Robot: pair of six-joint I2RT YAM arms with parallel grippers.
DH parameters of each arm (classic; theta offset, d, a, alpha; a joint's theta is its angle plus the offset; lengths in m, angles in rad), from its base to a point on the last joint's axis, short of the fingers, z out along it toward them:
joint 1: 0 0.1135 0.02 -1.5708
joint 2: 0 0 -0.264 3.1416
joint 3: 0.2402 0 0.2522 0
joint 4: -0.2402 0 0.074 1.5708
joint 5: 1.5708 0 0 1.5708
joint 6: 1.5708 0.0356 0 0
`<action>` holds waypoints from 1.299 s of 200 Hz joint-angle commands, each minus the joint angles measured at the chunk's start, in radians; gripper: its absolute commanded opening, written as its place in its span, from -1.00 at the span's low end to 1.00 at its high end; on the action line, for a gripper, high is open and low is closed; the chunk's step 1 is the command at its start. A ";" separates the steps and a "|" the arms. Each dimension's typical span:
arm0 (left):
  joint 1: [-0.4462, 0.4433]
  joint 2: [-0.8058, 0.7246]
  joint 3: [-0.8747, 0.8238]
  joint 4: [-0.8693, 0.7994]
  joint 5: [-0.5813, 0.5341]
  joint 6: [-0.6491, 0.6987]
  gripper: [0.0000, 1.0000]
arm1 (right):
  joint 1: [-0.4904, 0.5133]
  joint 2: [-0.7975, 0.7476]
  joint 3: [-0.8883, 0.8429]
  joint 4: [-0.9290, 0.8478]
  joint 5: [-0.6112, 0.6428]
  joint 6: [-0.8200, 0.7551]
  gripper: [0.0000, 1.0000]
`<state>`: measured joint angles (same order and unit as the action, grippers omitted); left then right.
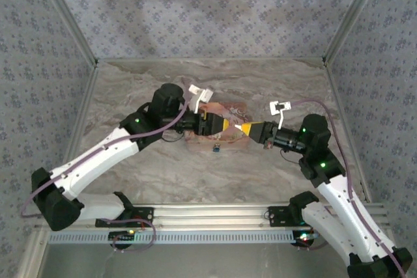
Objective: Unlock a padlock with a key
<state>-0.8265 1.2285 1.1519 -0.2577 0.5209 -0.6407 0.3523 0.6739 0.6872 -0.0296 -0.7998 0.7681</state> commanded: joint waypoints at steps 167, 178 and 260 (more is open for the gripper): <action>-0.038 0.002 -0.572 0.386 -0.551 -0.075 0.42 | -0.091 0.566 0.291 -0.147 0.528 -0.386 -1.00; -0.012 0.014 -0.575 0.410 -0.550 -0.065 0.43 | -0.088 0.588 0.303 -0.142 0.538 -0.394 -1.00; 0.123 0.133 -0.511 0.536 -0.470 0.011 0.51 | -0.061 0.835 0.453 -0.158 0.692 -0.486 -1.00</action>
<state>-0.7139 1.3384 0.6106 0.1963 0.0154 -0.6628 0.2756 1.4467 1.0714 -0.1776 -0.2058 0.3351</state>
